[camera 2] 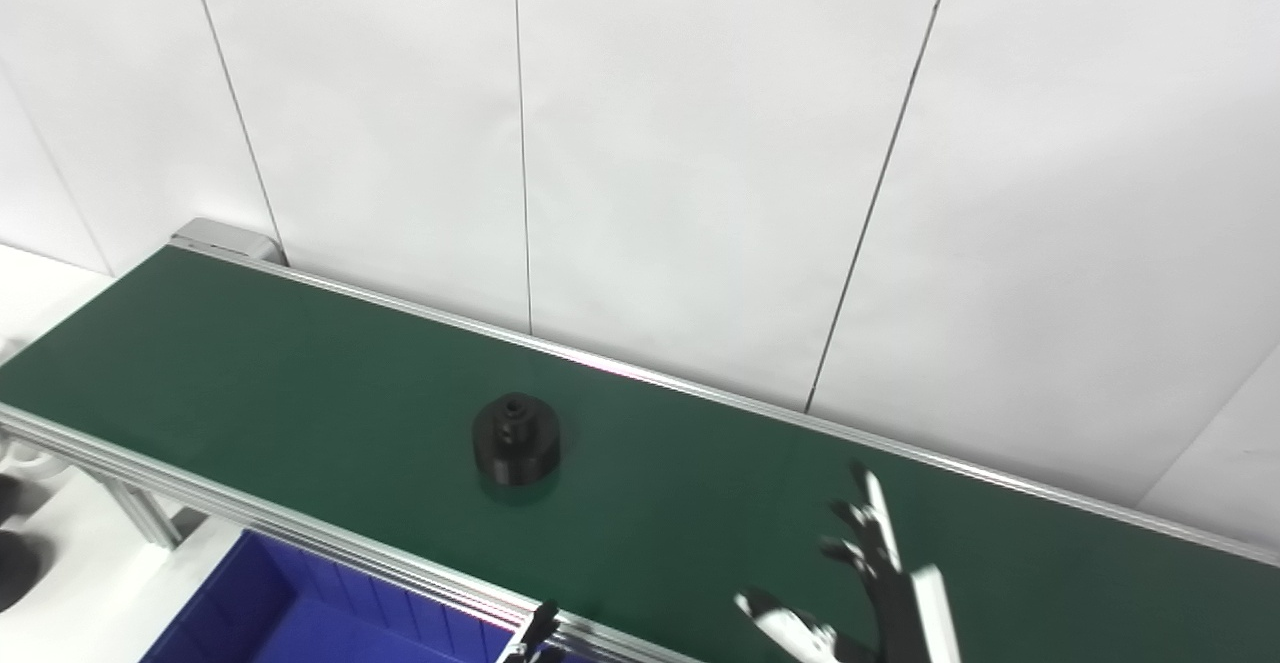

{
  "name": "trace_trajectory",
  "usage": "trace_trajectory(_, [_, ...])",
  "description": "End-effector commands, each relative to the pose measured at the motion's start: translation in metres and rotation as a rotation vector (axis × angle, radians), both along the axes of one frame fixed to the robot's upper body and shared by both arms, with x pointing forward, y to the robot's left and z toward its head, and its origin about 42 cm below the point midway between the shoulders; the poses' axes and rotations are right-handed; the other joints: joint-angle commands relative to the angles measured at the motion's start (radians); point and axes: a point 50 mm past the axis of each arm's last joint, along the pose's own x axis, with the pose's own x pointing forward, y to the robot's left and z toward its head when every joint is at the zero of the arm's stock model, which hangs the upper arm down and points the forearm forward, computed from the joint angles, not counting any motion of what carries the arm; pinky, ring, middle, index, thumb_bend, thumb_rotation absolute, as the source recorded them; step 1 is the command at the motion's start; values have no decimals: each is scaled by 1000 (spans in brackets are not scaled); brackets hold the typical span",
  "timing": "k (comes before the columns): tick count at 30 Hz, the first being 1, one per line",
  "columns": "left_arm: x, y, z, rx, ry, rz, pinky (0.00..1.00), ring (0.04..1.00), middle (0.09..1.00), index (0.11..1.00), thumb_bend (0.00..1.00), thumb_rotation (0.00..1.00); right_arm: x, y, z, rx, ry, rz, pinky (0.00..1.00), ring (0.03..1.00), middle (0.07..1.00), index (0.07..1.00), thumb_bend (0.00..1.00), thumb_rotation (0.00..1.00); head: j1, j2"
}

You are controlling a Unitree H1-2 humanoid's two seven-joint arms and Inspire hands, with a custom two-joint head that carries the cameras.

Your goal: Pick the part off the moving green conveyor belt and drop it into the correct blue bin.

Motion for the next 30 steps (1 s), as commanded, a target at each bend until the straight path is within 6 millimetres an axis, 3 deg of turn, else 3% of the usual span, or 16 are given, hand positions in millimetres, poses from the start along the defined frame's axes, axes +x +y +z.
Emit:
trace_trajectory(1, [10,-26,22,-92,-83,-26,775,945,1000,1000,905,694,20,5,17,-75,-1,21,684,865,973,969,910,533,-1,4])
trace_trajectory(7, [12,-26,22,-88,-88,-28,765,927,1000,1000,901,701,73,31,44,-267,120,92,707,861,917,927,967,494,-8,14])
trace_trajectory(10, [13,-27,24,-84,-88,-35,763,923,1000,1000,896,709,96,44,52,-328,139,118,659,845,914,909,971,422,-9,21])
trace_trajectory(14, [13,-28,25,-84,-91,-39,770,927,1000,1000,890,712,119,63,66,-426,120,142,639,856,915,912,980,401,-14,29])
trace_trajectory(24, [12,-36,29,-87,-96,-41,747,955,1000,1000,870,725,161,104,84,-669,51,217,607,832,905,904,1000,386,-21,43])
trace_trajectory(30, [13,-40,30,-86,-113,-59,802,978,1000,1000,846,730,176,120,85,-825,26,247,581,802,888,885,1000,372,-19,47])
